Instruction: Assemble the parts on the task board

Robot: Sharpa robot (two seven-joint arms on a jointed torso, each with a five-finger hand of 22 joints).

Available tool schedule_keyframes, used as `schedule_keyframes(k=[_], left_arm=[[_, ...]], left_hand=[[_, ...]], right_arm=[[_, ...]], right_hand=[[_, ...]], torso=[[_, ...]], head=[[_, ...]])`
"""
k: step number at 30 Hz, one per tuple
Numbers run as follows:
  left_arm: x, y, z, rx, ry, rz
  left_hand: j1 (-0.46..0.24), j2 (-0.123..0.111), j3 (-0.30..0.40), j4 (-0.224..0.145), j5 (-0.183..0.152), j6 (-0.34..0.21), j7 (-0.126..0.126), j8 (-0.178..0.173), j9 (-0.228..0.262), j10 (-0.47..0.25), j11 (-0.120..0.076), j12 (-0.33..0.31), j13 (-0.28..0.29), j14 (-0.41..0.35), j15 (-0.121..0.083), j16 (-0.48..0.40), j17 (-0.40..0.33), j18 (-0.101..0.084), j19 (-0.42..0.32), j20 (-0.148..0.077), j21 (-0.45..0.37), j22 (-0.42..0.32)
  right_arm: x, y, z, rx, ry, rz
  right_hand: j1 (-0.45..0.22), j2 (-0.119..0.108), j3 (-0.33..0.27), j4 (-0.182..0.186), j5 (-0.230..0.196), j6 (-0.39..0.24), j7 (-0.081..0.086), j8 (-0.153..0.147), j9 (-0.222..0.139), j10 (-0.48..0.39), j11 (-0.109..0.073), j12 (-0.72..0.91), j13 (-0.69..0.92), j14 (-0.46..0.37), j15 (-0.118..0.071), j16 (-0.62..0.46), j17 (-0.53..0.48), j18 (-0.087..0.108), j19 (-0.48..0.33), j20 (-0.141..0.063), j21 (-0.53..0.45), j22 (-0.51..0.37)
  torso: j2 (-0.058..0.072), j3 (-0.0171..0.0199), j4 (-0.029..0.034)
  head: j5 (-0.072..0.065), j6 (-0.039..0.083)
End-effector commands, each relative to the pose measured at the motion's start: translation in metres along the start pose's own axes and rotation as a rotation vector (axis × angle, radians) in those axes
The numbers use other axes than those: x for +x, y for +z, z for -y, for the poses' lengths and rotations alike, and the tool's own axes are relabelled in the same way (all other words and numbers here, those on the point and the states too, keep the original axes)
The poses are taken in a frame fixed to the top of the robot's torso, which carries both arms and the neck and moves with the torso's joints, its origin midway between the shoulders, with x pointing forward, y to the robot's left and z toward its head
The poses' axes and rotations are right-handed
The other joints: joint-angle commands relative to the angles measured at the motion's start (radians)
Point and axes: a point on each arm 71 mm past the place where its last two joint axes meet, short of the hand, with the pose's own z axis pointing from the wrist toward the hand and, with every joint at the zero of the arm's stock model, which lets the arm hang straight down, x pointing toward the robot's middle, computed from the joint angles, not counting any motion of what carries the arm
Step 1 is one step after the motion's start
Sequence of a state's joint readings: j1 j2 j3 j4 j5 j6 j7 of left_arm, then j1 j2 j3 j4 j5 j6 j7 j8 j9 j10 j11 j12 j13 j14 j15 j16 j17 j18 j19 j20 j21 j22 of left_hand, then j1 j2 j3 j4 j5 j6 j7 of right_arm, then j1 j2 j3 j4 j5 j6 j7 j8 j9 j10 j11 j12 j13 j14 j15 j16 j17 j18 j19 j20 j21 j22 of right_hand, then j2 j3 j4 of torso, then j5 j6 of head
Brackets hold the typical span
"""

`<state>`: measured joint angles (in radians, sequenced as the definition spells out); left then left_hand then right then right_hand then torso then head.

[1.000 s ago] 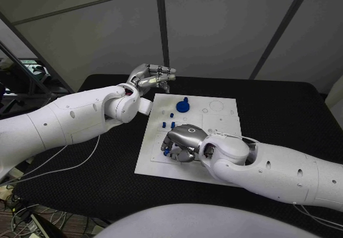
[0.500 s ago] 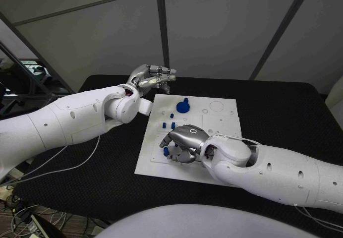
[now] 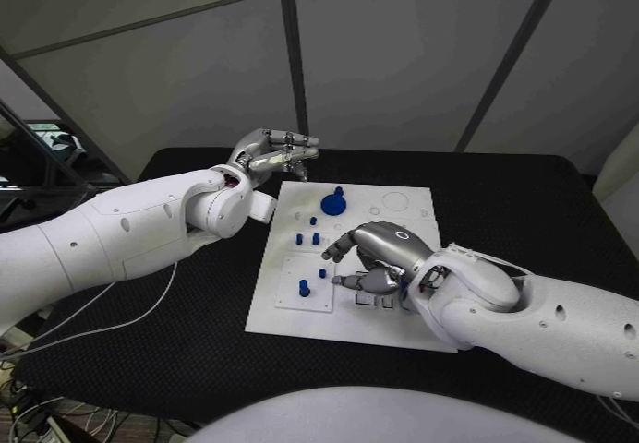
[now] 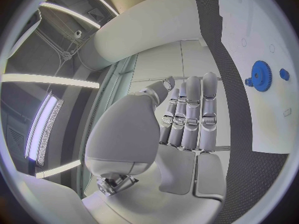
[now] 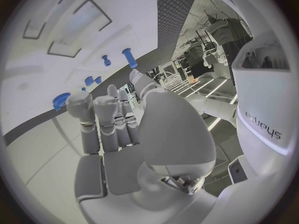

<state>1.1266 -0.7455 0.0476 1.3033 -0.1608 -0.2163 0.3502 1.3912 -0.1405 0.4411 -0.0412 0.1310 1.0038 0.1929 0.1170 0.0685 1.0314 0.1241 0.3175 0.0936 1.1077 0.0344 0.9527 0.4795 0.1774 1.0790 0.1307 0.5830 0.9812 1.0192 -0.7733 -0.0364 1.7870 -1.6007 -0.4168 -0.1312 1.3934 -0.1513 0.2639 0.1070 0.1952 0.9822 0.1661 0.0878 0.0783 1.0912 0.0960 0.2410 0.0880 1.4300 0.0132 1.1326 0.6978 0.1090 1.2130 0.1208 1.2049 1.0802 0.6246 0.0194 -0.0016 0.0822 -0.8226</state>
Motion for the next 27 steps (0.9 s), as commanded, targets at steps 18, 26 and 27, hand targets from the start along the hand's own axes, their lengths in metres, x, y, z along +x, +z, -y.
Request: schedule_keyframes(k=[18,26,27], left_arm=[[0.002,-0.012,-0.003,-0.013,-0.003,-0.024],[0.003,-0.015,-0.007,-0.020,-0.006,-0.026],[0.003,-0.015,-0.007,-0.020,-0.006,-0.026]], left_hand=[[-0.003,0.010,-0.006,0.001,0.002,-0.005,0.000,0.005,-0.001,-0.008,-0.003,0.008,0.001,-0.006,0.004,0.003,-0.003,0.005,-0.004,0.003,-0.008,-0.001],[-0.008,0.011,-0.010,0.004,0.001,-0.005,0.000,0.006,0.000,-0.009,-0.002,0.011,0.001,-0.006,0.005,0.004,-0.005,0.005,-0.004,0.004,-0.009,-0.003],[-0.008,0.011,-0.010,0.004,0.001,-0.005,0.000,0.006,0.000,-0.009,-0.002,0.011,0.001,-0.006,0.005,0.004,-0.005,0.005,-0.004,0.004,-0.009,-0.003]], right_arm=[[-0.034,-0.082,0.084,0.606,0.134,-0.053],[-0.023,-0.085,0.083,0.635,0.100,-0.088],[-0.021,-0.085,0.083,0.635,0.096,-0.094]], right_hand=[[-0.103,0.007,-0.296,0.182,0.186,0.057,-0.065,0.137,0.054,0.264,-0.075,0.856,0.913,0.097,-0.059,0.345,0.626,-0.063,0.224,-0.057,0.247,0.319],[-0.118,0.017,-0.356,0.185,0.172,0.042,-0.064,0.163,0.065,0.263,-0.074,0.894,0.974,0.097,-0.058,0.350,0.639,-0.063,0.223,-0.053,0.248,0.321],[-0.120,0.018,-0.361,0.185,0.171,0.041,-0.064,0.165,0.066,0.263,-0.074,0.896,0.978,0.097,-0.058,0.350,0.639,-0.063,0.223,-0.053,0.248,0.321]], torso=[[-0.006,-0.0020,-0.0275],[-0.007,-0.0040,-0.0240],[-0.007,-0.0042,-0.0235]], head=[[-0.102,0.021],[-0.107,0.015],[-0.107,0.015]])
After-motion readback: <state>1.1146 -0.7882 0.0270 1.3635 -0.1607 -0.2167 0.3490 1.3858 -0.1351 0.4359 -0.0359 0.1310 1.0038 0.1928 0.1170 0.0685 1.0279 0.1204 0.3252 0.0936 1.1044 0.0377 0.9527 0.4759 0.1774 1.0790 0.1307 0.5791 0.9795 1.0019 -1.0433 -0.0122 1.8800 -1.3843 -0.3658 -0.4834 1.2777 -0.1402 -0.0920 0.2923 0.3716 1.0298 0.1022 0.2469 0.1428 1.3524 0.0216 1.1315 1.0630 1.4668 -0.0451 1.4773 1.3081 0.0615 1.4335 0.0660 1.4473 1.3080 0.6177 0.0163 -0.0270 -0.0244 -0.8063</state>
